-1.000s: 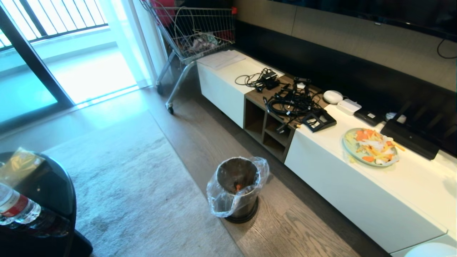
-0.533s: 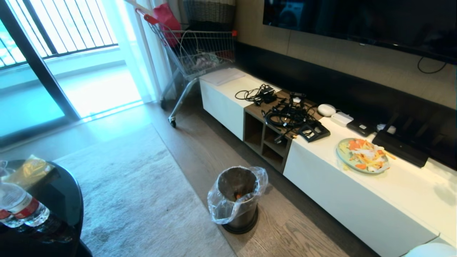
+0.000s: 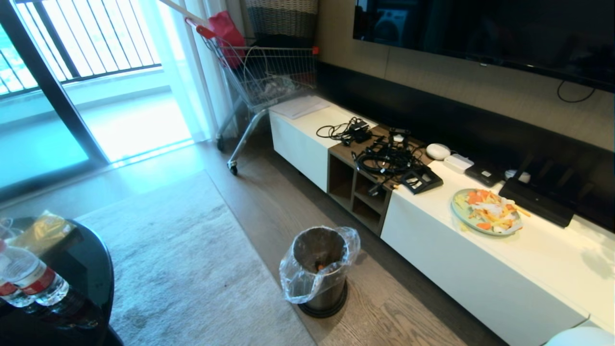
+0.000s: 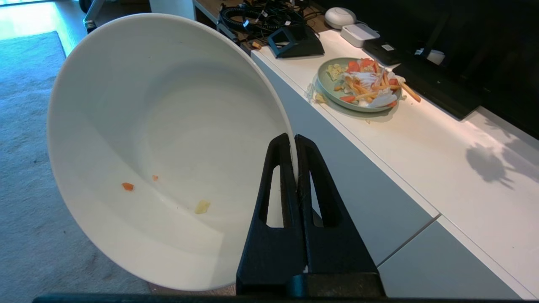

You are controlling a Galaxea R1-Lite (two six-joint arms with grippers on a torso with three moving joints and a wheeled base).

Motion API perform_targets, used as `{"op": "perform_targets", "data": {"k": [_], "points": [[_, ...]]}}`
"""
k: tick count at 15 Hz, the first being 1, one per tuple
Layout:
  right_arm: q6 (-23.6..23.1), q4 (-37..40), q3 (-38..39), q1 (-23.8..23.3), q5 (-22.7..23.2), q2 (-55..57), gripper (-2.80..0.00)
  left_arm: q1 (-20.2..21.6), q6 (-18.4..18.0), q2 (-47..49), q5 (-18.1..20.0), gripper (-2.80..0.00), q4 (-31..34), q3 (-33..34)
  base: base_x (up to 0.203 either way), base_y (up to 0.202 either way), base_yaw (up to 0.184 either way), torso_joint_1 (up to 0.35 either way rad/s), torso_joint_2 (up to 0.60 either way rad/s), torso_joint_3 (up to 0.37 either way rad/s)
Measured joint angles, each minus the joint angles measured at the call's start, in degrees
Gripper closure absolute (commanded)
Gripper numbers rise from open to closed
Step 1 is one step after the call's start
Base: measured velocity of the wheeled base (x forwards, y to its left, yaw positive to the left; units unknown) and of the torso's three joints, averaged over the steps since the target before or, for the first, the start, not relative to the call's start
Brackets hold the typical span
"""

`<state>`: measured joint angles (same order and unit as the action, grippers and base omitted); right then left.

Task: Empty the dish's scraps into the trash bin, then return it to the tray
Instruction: Put the bowl back to the table

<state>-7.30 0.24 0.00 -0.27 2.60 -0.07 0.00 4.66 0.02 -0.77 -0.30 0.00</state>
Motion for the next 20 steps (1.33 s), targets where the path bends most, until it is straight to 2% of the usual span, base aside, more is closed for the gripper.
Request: {"op": "perform_targets", "data": {"k": [13, 20], "points": [[0.0, 0.0, 0.0, 0.0, 0.0, 0.0, 0.0, 0.0, 0.0, 0.0, 0.0, 0.0, 0.0, 0.0, 0.0, 0.0, 0.0, 0.001, 0.0, 0.017], [0.0, 0.0, 0.0, 0.0, 0.0, 0.0, 0.0, 0.0, 0.0, 0.0, 0.0, 0.0, 0.0, 0.0, -0.169, 0.0, -0.001, 0.001, 0.0, 0.003]]}}
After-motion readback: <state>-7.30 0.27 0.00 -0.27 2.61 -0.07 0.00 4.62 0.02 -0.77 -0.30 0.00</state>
